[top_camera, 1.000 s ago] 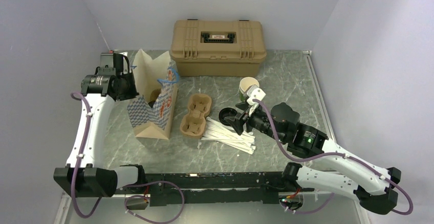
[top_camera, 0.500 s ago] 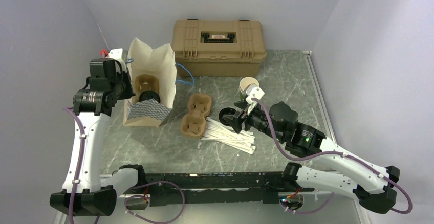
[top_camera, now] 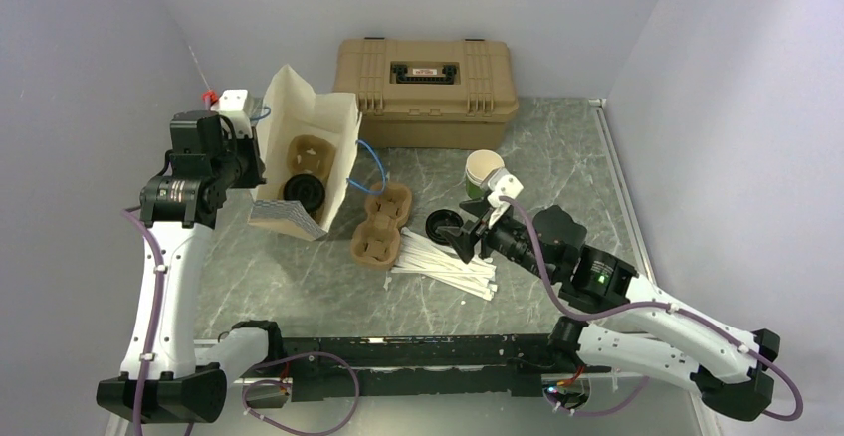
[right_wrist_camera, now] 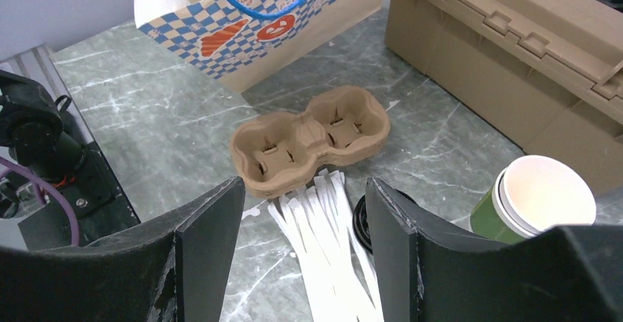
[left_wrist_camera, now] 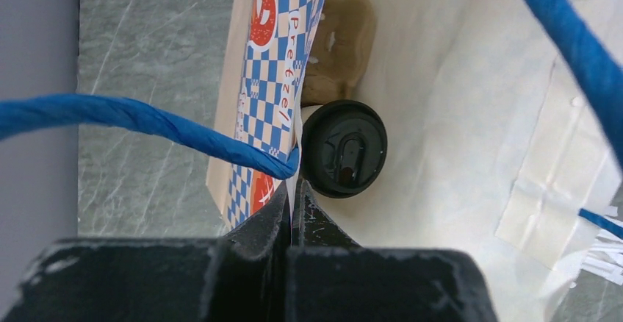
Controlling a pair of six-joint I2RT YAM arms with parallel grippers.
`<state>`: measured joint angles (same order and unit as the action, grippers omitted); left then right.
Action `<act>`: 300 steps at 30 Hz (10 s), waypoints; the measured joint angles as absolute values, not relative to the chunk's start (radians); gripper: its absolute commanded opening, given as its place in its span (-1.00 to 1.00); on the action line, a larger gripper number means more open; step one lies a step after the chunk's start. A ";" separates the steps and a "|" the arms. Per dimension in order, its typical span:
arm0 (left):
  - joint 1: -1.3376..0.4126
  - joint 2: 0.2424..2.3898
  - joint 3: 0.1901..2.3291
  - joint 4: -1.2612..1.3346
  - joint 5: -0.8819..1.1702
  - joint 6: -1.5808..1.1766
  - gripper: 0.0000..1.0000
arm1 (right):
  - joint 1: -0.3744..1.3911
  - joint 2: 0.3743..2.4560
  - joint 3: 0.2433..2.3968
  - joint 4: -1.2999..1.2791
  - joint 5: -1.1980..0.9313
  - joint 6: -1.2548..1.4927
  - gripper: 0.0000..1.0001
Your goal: Pack the takeout coffee
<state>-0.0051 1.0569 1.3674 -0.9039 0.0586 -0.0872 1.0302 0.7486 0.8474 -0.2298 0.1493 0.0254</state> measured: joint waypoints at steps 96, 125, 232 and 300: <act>-0.300 0.838 1.161 -0.911 0.001 0.292 -1.00 | 1.028 0.760 0.556 -0.095 0.310 0.038 0.41; -0.357 0.849 1.178 -0.947 -0.044 0.139 -1.00 | 1.016 0.851 0.614 -0.181 0.331 0.066 0.33; 0.189 0.973 1.258 -0.929 0.444 -0.262 0.20 | 0.863 1.279 1.315 -0.458 0.102 0.072 -1.00; 0.152 0.771 1.264 -1.017 0.147 -0.218 0.99 | 0.908 2.227 1.953 0.574 -0.247 0.208 0.03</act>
